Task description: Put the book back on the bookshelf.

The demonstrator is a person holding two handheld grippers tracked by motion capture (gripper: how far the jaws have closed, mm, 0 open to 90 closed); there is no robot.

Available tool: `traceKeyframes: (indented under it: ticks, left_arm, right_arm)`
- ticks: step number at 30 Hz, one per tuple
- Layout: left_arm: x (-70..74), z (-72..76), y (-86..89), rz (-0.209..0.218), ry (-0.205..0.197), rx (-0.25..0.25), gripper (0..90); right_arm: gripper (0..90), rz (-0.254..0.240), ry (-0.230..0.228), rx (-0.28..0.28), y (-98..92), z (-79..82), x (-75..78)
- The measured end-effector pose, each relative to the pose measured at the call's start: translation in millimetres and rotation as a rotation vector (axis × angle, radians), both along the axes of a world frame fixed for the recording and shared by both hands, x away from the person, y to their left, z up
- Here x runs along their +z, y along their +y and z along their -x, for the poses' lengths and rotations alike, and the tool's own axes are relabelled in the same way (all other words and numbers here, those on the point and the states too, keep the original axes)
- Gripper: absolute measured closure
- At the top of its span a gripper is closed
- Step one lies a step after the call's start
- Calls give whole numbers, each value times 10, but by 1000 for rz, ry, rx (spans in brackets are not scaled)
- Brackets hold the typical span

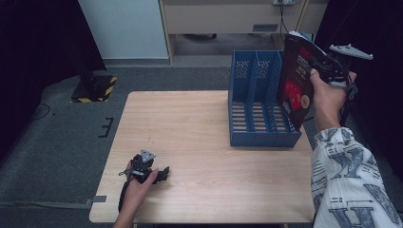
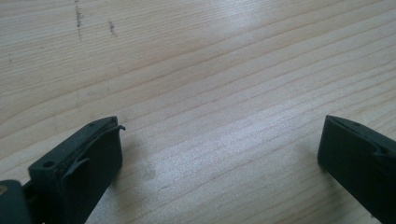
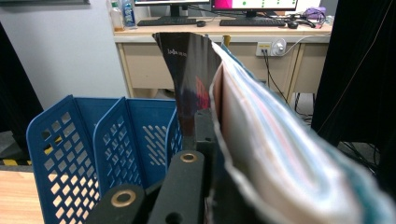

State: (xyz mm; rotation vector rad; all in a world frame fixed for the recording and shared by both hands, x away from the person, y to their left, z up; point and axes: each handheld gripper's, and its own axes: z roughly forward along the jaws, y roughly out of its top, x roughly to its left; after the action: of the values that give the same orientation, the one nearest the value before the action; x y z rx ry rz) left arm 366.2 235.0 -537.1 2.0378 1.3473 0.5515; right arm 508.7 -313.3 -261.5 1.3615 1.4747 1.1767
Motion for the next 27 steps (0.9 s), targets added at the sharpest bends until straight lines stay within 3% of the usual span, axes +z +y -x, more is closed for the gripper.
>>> traceKeyframes:
  ticks: [14,27]
  left_arm:
    - [0,6,-1,0,0,0,0]
    - [-2,6,-3,2,0,1,0]
  right_arm:
    - [871,9,-21,-6,44,-133,-132]
    - [872,18,-40,-18,78,-146,-328]
